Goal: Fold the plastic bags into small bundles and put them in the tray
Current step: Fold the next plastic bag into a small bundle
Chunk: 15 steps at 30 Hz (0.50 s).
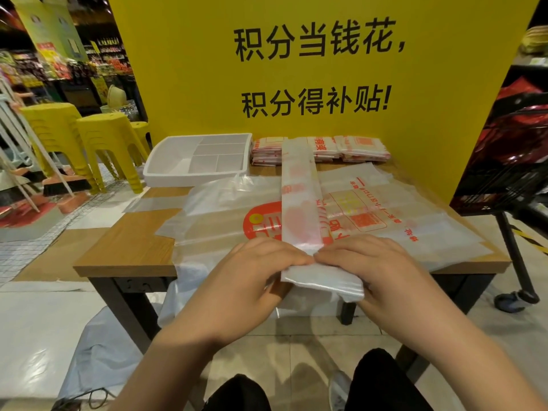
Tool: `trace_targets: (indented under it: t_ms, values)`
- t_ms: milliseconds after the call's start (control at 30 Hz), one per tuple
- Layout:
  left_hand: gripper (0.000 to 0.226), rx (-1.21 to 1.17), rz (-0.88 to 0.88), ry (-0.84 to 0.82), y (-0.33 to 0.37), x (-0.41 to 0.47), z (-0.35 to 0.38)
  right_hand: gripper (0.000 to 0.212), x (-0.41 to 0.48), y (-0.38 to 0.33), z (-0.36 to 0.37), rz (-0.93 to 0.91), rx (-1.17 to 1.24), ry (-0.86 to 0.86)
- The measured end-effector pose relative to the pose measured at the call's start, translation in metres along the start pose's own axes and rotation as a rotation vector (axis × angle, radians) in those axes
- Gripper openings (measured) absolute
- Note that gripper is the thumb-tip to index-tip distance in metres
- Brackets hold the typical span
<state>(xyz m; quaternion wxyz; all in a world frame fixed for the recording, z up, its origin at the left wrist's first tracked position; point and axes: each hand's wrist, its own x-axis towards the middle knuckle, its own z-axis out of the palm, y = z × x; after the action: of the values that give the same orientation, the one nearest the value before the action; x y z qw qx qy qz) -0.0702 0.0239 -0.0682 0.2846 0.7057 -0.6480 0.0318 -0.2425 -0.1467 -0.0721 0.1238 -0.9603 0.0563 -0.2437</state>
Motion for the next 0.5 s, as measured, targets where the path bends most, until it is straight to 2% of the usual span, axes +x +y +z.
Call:
trace_targets:
  t_ms: [300, 500]
  values:
    - [0.029, -0.117, -0.025, 0.060, -0.006, 0.008, -0.002, 0.031, 0.014, 0.004, -0.004, 0.068, 0.184, -0.018]
    - [0.021, -0.131, -0.128, 0.024, -0.008, 0.017, -0.005, 0.019, 0.028, 0.006, -0.010, 0.128, 0.242, -0.122]
